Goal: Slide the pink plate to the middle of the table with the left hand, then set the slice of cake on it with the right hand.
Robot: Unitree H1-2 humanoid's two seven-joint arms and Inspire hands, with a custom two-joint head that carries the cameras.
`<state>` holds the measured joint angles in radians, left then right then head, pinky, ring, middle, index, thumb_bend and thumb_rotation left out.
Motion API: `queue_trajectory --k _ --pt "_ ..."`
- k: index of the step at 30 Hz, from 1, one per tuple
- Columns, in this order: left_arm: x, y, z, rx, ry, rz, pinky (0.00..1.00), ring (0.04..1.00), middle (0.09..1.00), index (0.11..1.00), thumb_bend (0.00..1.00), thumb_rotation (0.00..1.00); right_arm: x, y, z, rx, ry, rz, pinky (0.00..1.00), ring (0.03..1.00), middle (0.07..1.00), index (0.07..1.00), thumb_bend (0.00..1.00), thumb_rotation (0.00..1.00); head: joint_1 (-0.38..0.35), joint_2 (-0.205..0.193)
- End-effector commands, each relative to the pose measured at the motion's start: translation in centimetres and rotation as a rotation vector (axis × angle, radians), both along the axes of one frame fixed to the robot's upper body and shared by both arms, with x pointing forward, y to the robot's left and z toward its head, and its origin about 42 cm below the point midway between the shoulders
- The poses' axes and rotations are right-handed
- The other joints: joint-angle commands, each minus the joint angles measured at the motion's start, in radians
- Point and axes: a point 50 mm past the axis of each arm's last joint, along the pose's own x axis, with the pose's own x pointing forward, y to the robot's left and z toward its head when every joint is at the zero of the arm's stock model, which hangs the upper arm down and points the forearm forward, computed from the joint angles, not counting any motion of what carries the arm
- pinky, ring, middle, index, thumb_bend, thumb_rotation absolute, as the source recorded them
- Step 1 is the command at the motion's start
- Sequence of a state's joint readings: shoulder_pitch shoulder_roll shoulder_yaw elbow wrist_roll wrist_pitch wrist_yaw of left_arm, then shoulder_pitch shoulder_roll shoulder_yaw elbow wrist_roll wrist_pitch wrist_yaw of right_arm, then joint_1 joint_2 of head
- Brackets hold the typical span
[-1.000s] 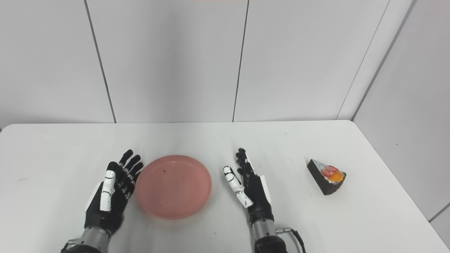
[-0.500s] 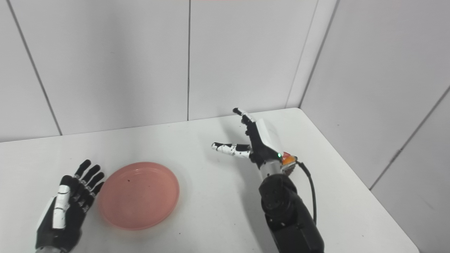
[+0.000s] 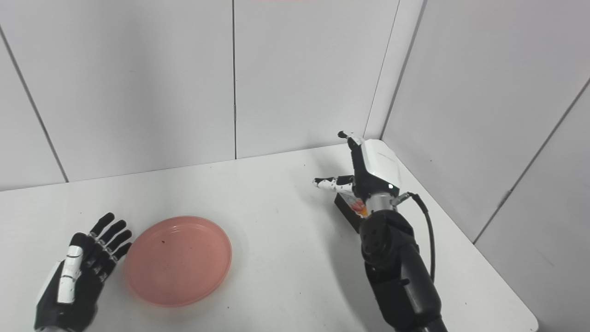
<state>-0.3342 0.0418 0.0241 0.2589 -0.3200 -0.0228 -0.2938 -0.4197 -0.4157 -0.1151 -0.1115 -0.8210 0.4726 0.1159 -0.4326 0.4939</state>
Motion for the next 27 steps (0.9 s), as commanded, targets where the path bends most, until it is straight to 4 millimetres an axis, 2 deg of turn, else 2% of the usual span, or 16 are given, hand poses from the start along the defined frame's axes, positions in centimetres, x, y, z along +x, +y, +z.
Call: queue_trajectory --k 1,5,11,16,19,27 --pt "-1.1 1.3 -2.4 0.012 0.062 0.016 0.86 0.886 0.892 0.883 0.66 0.86 0.0 -1.2 2.1 -0.047 -0.048 -0.035 0.78 0.893 0.884 0.843 0.75 0.32 -0.003 0.001" --pt "-1.1 1.4 -2.4 0.015 0.067 0.017 0.86 0.886 0.892 0.88 0.66 0.86 -0.2 -1.9 2.1 -0.061 0.01 -0.063 0.81 0.914 0.891 0.855 0.76 0.33 -0.003 0.002" --pt "-1.0 1.4 -2.6 0.016 0.067 0.014 0.86 0.886 0.888 0.877 0.68 0.85 -0.4 -2.5 2.1 -0.042 0.107 -0.074 0.81 0.886 0.892 0.864 0.79 0.31 -0.004 0.005" --pt "-1.0 1.4 -2.7 0.017 0.068 0.011 0.86 0.886 0.889 0.879 0.68 0.86 -0.3 -2.8 1.7 -0.031 0.19 -0.082 0.86 0.953 0.939 0.883 0.83 0.32 -0.003 0.006" --pt "-1.0 1.3 -2.8 0.018 0.064 0.01 0.86 0.883 0.886 0.877 0.68 0.87 0.0 -3.0 1.3 -0.021 0.22 -0.081 0.84 0.933 0.937 0.873 0.86 0.3 0.0 0.006" --pt "-1.2 1.3 -2.6 0.018 0.066 0.011 0.86 0.881 0.885 0.875 0.67 0.87 0.7 -3.5 0.2 -0.004 0.272 -0.081 0.82 0.938 0.95 0.881 0.86 0.32 0.001 0.011"
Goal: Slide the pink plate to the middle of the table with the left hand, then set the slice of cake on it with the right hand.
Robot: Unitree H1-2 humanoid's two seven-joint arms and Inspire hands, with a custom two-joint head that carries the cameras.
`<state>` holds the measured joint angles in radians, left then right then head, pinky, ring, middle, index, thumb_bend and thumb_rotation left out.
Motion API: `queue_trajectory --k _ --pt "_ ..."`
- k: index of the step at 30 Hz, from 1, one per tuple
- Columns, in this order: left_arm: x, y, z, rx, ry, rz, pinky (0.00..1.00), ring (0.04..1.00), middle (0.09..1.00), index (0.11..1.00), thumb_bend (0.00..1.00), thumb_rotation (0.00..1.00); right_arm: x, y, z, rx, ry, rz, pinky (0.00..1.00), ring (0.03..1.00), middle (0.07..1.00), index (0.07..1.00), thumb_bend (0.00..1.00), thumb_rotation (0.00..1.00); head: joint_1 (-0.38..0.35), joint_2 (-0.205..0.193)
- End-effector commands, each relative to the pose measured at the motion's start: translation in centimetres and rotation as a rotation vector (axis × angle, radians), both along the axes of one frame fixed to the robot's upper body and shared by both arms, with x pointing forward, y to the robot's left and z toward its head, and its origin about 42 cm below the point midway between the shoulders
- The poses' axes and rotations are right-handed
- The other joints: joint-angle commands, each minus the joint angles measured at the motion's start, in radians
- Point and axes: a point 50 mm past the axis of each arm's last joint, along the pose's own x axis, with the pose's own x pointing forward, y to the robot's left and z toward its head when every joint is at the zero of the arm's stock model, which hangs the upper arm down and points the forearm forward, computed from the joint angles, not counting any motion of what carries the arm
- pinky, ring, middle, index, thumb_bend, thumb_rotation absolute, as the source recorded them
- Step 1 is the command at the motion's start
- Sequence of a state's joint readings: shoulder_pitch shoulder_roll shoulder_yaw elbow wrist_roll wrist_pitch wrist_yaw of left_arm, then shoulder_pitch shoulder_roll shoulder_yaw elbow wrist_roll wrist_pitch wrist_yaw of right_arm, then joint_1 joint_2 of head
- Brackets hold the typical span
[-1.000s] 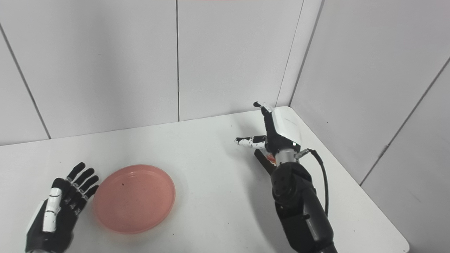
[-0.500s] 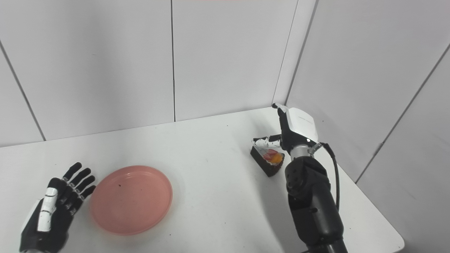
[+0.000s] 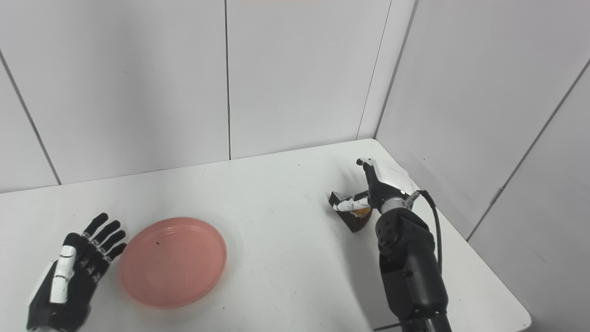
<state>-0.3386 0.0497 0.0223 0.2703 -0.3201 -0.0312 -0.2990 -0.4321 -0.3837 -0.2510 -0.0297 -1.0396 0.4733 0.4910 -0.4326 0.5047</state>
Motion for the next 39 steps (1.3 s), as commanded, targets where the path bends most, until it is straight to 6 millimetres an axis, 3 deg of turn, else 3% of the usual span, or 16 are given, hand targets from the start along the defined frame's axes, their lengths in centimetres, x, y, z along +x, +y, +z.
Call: queue_trajectory --k 1,6,8,17,19,20,21,22,24,29,33,38,39 --pt "-1.3 1.0 -2.5 0.01 0.064 0.014 0.86 0.881 0.884 0.875 0.67 0.87 0.5 -0.6 2.4 -0.035 -0.064 -0.012 0.81 0.932 0.949 0.882 0.85 0.32 0.001 0.0" --pt "-1.3 1.1 -2.4 0.018 0.059 0.011 0.86 0.885 0.889 0.882 0.68 0.88 1.1 -1.2 1.2 -0.034 -0.018 -0.003 0.81 0.911 0.938 0.856 0.85 0.33 0.004 0.005" --pt "-1.4 1.0 -2.3 0.012 0.061 0.017 0.85 0.88 0.884 0.876 0.67 0.87 1.4 -1.6 0.5 -0.026 0.0 -0.004 0.9 0.9 0.907 0.83 0.86 0.31 0.004 0.006" --pt "-1.5 1.0 -2.0 0.015 0.061 0.014 0.85 0.88 0.884 0.878 0.67 0.87 2.5 -2.9 -1.2 -0.018 0.059 0.001 1.0 0.877 0.834 0.785 0.87 0.25 0.007 0.011" --pt "-1.6 1.0 -2.0 0.014 0.061 0.013 0.86 0.881 0.884 0.878 0.67 0.87 2.4 -2.9 -1.2 -0.017 0.067 0.01 0.91 0.729 0.658 0.774 0.86 0.25 0.007 0.011" --pt "-1.6 1.0 -1.9 0.013 0.06 0.012 0.86 0.885 0.887 0.88 0.67 0.87 2.3 -2.7 -1.1 -0.013 0.066 0.017 0.65 0.587 0.574 0.749 0.85 0.22 0.008 0.012" --pt "-1.6 1.0 -1.9 0.012 0.06 0.011 0.87 0.887 0.889 0.882 0.66 0.86 2.2 -2.6 -1.1 -0.006 0.063 0.024 0.46 0.469 0.504 0.729 0.83 0.17 0.008 0.012" --pt "-1.6 1.0 -1.9 0.013 0.059 0.01 0.87 0.887 0.889 0.882 0.66 0.86 2.1 -2.4 -0.9 -0.001 0.06 0.031 0.43 0.447 0.491 0.726 0.83 0.16 0.009 0.013" --pt "-1.6 0.9 -1.9 0.021 0.057 0.008 0.87 0.889 0.893 0.888 0.66 0.88 2.0 -2.2 -0.8 0.012 0.058 0.042 0.33 0.357 0.479 0.693 0.62 0.03 0.011 0.015" --pt "-1.6 0.9 -2.1 0.02 0.058 0.007 0.88 0.896 0.9 0.894 0.68 0.88 1.6 -1.9 -0.3 -0.006 0.015 0.041 0.34 0.348 0.477 0.522 0.54 0.0 0.017 0.016" --pt "-1.6 0.6 -2.1 0.017 0.06 0.01 0.86 0.885 0.889 0.881 0.69 0.87 1.3 -1.8 0.2 -0.018 -0.056 0.024 0.33 0.373 0.452 0.521 0.52 0.0 0.028 0.018" --pt "-1.7 0.2 -2.2 0.019 0.055 0.004 0.88 0.9 0.901 0.897 0.71 0.88 1.1 -1.5 0.8 -0.041 -0.161 0.01 0.26 0.321 0.434 0.534 0.52 0.0 0.061 0.019" --pt "-1.7 0.0 -2.3 0.02 0.056 0.007 0.87 0.897 0.901 0.898 0.71 0.88 1.0 -1.6 0.9 -0.029 -0.186 0.009 0.26 0.321 0.43 0.537 0.52 0.0 0.117 0.018"
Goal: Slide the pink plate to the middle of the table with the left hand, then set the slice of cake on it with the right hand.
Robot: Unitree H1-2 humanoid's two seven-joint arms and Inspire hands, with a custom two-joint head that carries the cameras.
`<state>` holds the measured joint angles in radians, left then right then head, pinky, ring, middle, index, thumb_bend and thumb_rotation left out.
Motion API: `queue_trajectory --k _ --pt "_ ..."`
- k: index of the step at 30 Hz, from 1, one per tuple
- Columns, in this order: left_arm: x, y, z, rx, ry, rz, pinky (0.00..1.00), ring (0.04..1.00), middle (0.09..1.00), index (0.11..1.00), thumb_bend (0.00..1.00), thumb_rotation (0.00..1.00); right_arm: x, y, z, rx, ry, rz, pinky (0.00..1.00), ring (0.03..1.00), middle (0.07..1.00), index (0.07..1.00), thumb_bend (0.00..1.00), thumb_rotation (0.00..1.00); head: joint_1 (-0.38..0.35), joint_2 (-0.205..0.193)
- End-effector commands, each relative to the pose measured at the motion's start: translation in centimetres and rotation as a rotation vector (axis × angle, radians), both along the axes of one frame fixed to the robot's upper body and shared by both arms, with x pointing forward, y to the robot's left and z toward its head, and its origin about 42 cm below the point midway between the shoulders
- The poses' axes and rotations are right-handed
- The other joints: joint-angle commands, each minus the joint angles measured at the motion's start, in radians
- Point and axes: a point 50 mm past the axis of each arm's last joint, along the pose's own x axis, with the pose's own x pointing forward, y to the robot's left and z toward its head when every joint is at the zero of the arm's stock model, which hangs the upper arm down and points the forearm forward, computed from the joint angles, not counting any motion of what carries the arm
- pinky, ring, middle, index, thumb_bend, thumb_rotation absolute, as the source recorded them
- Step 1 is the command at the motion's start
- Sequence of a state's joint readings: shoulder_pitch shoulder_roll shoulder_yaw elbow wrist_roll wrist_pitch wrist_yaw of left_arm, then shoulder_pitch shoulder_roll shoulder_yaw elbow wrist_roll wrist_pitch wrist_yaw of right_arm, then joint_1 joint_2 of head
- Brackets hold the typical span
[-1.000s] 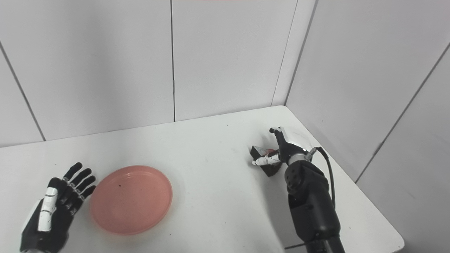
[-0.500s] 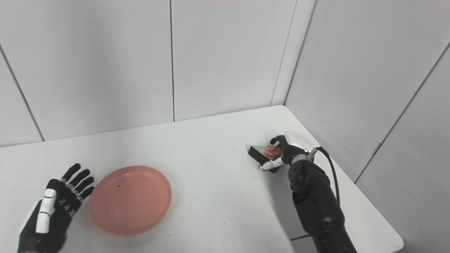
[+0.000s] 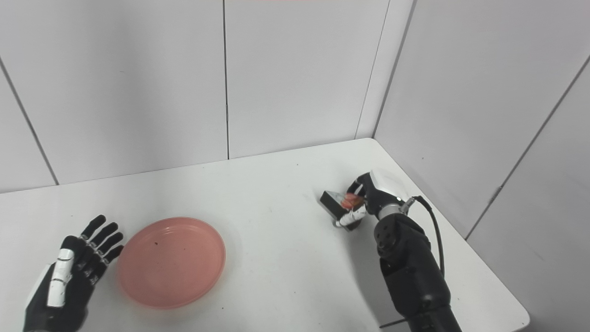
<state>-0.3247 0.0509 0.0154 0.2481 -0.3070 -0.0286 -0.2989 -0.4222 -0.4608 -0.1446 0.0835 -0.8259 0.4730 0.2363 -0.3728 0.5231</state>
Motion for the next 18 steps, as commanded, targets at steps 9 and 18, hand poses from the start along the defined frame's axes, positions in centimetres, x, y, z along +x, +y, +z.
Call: queue_trajectory --k 9,18 --pt "-2.0 -3.8 -2.4 0.004 0.076 0.01 0.92 0.925 0.928 0.926 0.67 0.95 -1.3 0.2 4.5 0.018 -0.286 0.116 0.28 0.352 0.451 0.529 0.52 0.0 0.317 -0.009" --pt "-1.5 -6.7 -2.8 -0.003 0.07 0.028 0.94 0.937 0.938 0.933 0.69 0.93 -1.7 4.2 4.1 0.063 -0.37 0.263 0.28 0.353 0.438 0.521 0.52 0.0 0.413 -0.002"
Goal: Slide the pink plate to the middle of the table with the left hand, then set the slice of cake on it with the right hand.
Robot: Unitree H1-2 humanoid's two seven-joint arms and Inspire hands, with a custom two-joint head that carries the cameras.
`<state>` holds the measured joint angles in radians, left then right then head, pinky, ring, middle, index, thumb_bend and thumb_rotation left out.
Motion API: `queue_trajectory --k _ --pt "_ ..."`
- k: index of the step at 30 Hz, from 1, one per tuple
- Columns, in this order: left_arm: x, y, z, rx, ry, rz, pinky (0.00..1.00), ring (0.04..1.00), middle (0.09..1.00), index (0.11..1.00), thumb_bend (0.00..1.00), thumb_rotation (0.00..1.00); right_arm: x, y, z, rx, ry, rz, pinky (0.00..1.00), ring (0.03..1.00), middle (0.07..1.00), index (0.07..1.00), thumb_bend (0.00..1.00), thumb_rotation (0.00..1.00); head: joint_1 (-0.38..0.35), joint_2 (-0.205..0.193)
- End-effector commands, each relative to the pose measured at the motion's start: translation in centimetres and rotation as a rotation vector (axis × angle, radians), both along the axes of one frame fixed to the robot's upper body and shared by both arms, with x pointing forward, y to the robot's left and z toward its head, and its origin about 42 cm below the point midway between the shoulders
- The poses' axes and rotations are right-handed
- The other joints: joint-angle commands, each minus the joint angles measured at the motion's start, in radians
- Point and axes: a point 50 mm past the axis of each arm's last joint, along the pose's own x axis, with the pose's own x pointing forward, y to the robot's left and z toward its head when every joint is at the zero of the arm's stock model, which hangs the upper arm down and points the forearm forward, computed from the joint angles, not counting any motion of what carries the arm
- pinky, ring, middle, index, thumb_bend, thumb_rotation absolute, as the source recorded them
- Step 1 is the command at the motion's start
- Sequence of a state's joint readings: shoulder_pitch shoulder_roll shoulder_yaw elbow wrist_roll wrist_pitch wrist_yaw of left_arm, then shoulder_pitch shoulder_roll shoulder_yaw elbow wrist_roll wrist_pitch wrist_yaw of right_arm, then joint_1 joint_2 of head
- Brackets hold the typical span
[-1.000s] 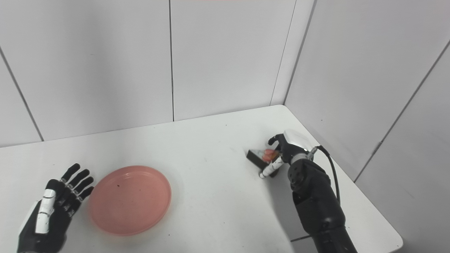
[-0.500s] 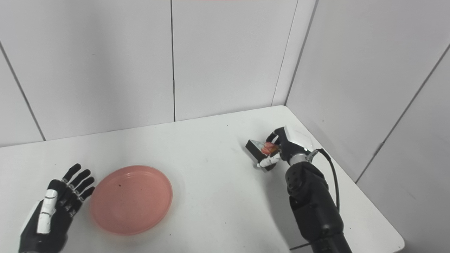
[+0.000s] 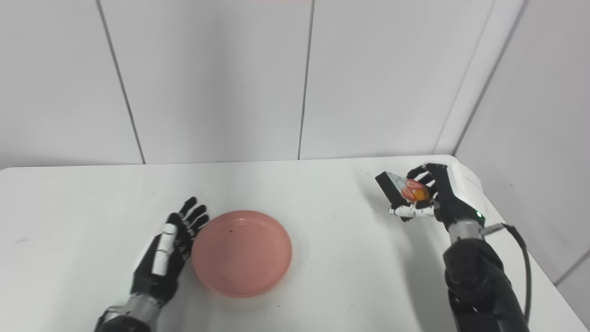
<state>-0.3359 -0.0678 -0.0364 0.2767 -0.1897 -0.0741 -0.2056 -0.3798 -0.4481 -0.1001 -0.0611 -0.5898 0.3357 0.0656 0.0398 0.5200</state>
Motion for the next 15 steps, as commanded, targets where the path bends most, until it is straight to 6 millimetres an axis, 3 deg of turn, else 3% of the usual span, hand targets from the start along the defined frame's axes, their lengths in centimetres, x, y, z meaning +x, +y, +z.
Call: queue_trajectory --k 1,6,11,15 --pt "-1.3 -1.1 -2.6 -0.018 0.077 0.013 0.94 0.936 0.936 0.93 0.67 0.93 -0.4 1.3 2.1 -0.019 -0.098 0.075 0.28 0.351 0.435 0.522 0.52 0.0 0.008 0.002" --pt "-1.2 -2.2 -2.2 -0.018 0.075 0.022 0.95 0.941 0.939 0.932 0.6 0.94 -0.6 3.8 1.3 -0.014 -0.093 0.199 0.26 0.335 0.437 0.519 0.52 0.0 0.028 0.009" --pt "-1.0 -2.7 -2.1 -0.017 0.071 0.031 0.95 0.946 0.943 0.934 0.61 0.92 -0.8 6.6 0.5 -0.016 -0.103 0.325 0.2 0.283 0.417 0.518 0.52 0.0 0.032 0.014" --pt "-1.0 -3.0 -1.9 -0.008 0.069 0.031 0.98 0.961 0.956 0.945 0.63 0.92 -1.3 10.0 0.6 -0.022 -0.092 0.416 0.19 0.265 0.398 0.512 0.52 0.0 0.037 0.02"
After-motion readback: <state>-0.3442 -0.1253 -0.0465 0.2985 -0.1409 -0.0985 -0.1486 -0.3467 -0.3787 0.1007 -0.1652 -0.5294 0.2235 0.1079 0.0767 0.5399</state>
